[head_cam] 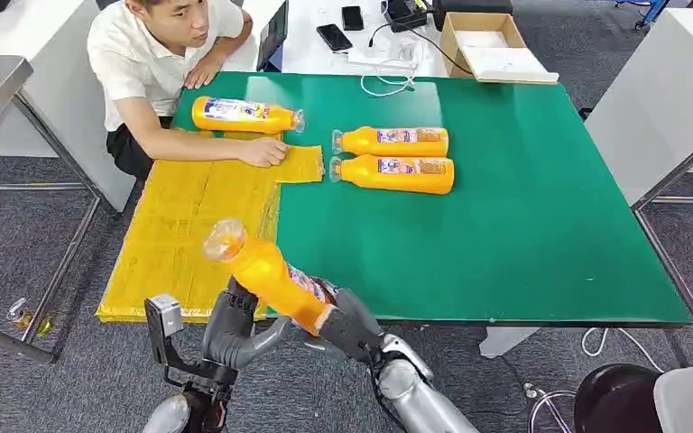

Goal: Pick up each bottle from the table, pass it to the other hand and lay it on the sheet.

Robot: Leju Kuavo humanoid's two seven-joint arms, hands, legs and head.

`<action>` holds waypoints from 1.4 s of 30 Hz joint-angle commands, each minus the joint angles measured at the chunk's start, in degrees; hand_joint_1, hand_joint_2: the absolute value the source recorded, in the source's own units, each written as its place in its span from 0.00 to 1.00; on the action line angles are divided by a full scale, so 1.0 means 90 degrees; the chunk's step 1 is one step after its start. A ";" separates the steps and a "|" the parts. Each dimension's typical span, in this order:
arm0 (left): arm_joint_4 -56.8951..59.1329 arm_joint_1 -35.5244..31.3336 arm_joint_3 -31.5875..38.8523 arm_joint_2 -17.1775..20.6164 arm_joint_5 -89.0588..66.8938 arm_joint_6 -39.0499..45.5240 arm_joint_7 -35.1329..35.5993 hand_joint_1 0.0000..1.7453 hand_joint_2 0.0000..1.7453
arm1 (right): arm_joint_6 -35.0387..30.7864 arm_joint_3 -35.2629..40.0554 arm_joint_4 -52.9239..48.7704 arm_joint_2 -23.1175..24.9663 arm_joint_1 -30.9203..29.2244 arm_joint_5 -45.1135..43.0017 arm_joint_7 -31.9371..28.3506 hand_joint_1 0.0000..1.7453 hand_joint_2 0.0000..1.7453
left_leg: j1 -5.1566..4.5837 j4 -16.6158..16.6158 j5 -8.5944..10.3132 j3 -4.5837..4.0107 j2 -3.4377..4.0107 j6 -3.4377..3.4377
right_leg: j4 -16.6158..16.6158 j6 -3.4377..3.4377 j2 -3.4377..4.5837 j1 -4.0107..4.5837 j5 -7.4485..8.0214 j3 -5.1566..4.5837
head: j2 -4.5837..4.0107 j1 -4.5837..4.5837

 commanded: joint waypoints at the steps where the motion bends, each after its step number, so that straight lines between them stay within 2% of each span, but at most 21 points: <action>1: 0.0321 -0.0290 -0.0215 0.0032 0.0026 -0.0108 0.0098 0.00 1.00 | 0.0216 0.0953 0.0450 0.0168 -0.0485 0.0150 -0.0173 1.00 1.00 | -0.0001 -0.0002 -0.0005 0.0014 0.0016 -0.0009 | 0.0004 -0.0013 0.0009 0.0000 -0.0004 0.0006 | 0.0000 0.0000; 9: 0.0709 -0.0610 -0.0291 0.0050 -0.0016 -0.0287 0.0119 0.00 1.00 | 0.0495 0.1653 0.0383 0.0192 -0.0593 0.0229 -0.0439 1.00 1.00 | 0.0002 -0.0006 -0.0006 0.0021 0.0009 -0.0010 | -0.0001 -0.0016 0.0001 0.0003 -0.0007 0.0012 | 0.0000 0.0000; 10: 0.0784 -0.0633 -0.0277 0.0050 -0.0015 -0.0286 0.0140 0.38 1.00 | 0.0466 0.1705 0.0332 0.0183 -0.0588 0.0237 -0.0443 1.00 1.00 | 0.0000 -0.0005 -0.0002 0.0009 0.0005 -0.0007 | 0.0000 -0.0011 -0.0001 0.0000 -0.0004 0.0003 | 0.0000 0.0000; 11: 0.0790 -0.0628 -0.0272 0.0059 -0.0015 -0.0285 0.0139 0.85 1.00 | 0.0463 0.1709 0.0329 0.0190 -0.0587 0.0237 -0.0443 1.00 1.00 | 0.0001 -0.0006 -0.0005 0.0020 0.0007 -0.0010 | 0.0001 -0.0016 -0.0002 0.0002 -0.0008 0.0013 | 0.0000 0.0002; 12: 0.0857 -0.0630 -0.0227 0.0062 0.0093 -0.0421 0.0149 1.00 1.00 | 0.0420 0.1794 0.0274 0.0182 -0.0585 0.0233 -0.0437 1.00 1.00 | 0.0000 -0.0005 -0.0007 0.0024 0.0005 -0.0012 | 0.0003 -0.0018 -0.0005 0.0002 -0.0011 0.0018 | 0.0000 0.0000; 23: 0.0653 -0.0535 -0.0090 0.0043 0.0397 -0.0840 0.0124 1.00 1.00 | 0.0593 0.1895 0.0462 0.0162 -0.0560 -0.0037 -0.0468 1.00 1.00 | 0.0003 -0.0003 -0.0002 0.0002 0.0001 -0.0007 | -0.0002 -0.0010 -0.0004 0.0003 -0.0003 -0.0001 | 0.0000 0.0000; 24: 0.0630 -0.0507 -0.0070 0.0059 0.0422 -0.0882 0.0141 1.00 1.00 | 0.0598 0.1878 0.0449 0.0170 -0.0539 -0.0095 -0.0492 0.94 1.00 | 0.0000 -0.0006 -0.0006 0.0017 0.0003 -0.0011 | 0.0001 -0.0015 -0.0005 0.0001 -0.0010 0.0011 | 0.0000 0.0002; 25: 0.0600 -0.0484 -0.0039 0.0068 0.0319 -0.0849 0.0108 1.00 1.00 | 0.0528 0.1871 0.0398 0.0163 -0.0507 -0.0111 -0.0497 0.54 1.00 | 0.0002 -0.0004 -0.0006 0.0015 0.0004 -0.0010 | -0.0001 -0.0014 -0.0003 0.0003 -0.0008 0.0010 | 0.0000 0.0000; 26: 0.0585 -0.0468 0.0001 0.0063 0.0283 -0.0819 0.0093 1.00 1.00 | 0.0475 0.1854 0.0362 0.0168 -0.0480 -0.0123 -0.0493 0.05 1.00 | 0.0001 -0.0005 -0.0002 0.0006 0.0002 -0.0007 | -0.0003 -0.0010 -0.0003 0.0002 -0.0004 0.0002 | 0.0000 0.0000; 28: 0.0579 -0.0468 0.0026 0.0083 0.0296 -0.0825 0.0098 1.00 1.00 | 0.0470 0.1860 0.0347 0.0180 -0.0466 -0.0123 -0.0493 0.05 1.00 | 0.0002 -0.0005 -0.0007 0.0015 0.0006 -0.0009 | -0.0001 -0.0015 -0.0001 0.0003 -0.0008 0.0010 | 0.0000 0.0000; 29: 0.0579 -0.0468 0.0026 0.0083 0.0296 -0.0825 0.0098 1.00 1.00 | 0.0470 0.1860 0.0347 0.0180 -0.0466 -0.0123 -0.0493 0.00 1.00 | 0.0000 -0.0005 -0.0007 0.0015 0.0006 -0.0009 | 0.0000 -0.0014 -0.0002 0.0001 -0.0009 0.0009 | 0.0000 0.0000; 32: 0.0453 -0.0377 0.0351 0.0015 0.0187 -0.0533 -0.0067 1.00 1.00 | 0.0236 0.1677 0.0166 0.0232 -0.0276 -0.0262 -0.0413 0.00 1.00 | 0.0000 -0.0005 -0.0009 0.0020 0.0006 -0.0010 | 0.0001 -0.0016 -0.0002 0.0001 -0.0012 0.0014 | 0.0000 0.0000; 33: 0.0334 -0.0356 0.0510 0.0029 0.0105 -0.0426 -0.0186 1.00 1.00 | 0.0137 0.1653 0.0075 0.0239 -0.0177 -0.0272 -0.0410 0.00 0.00 | 0.0002 -0.0005 -0.0006 0.0012 0.0007 -0.0009 | -0.0002 -0.0013 0.0001 0.0003 -0.0006 0.0006 | 0.0000 0.0000; 36: 0.0201 -0.0401 0.0865 0.0254 -0.0732 0.0255 -0.0326 1.00 1.00 | -0.0021 0.1585 -0.0262 0.0205 0.0151 -0.0323 -0.0485 0.00 0.00 | 0.0003 -0.0004 -0.0012 0.0020 0.0009 -0.0013 | 0.0003 -0.0019 0.0000 0.0004 -0.0013 0.0013 | 0.0000 0.0000; 39: 0.0310 -0.0440 0.1020 0.0307 -0.0922 0.0230 -0.0263 1.00 1.00 | -0.0064 0.1577 -0.0463 0.0153 0.0287 -0.0329 -0.0457 0.00 0.00 | 0.0004 -0.0007 -0.0003 0.0006 0.0002 -0.0010 | -0.0003 -0.0013 -0.0004 0.0005 -0.0006 0.0002 | 0.0000 0.0002; 42: 0.0445 -0.0525 0.1282 0.0356 -0.2462 0.1684 -0.0501 1.00 1.00 | -0.0125 0.1271 -0.0862 0.0164 0.0685 -0.0581 -0.0624 0.00 0.00 | 0.0003 -0.0012 -0.0007 0.0026 0.0002 -0.0017 | -0.0001 -0.0023 -0.0010 0.0004 -0.0013 0.0017 | 0.0000 0.0000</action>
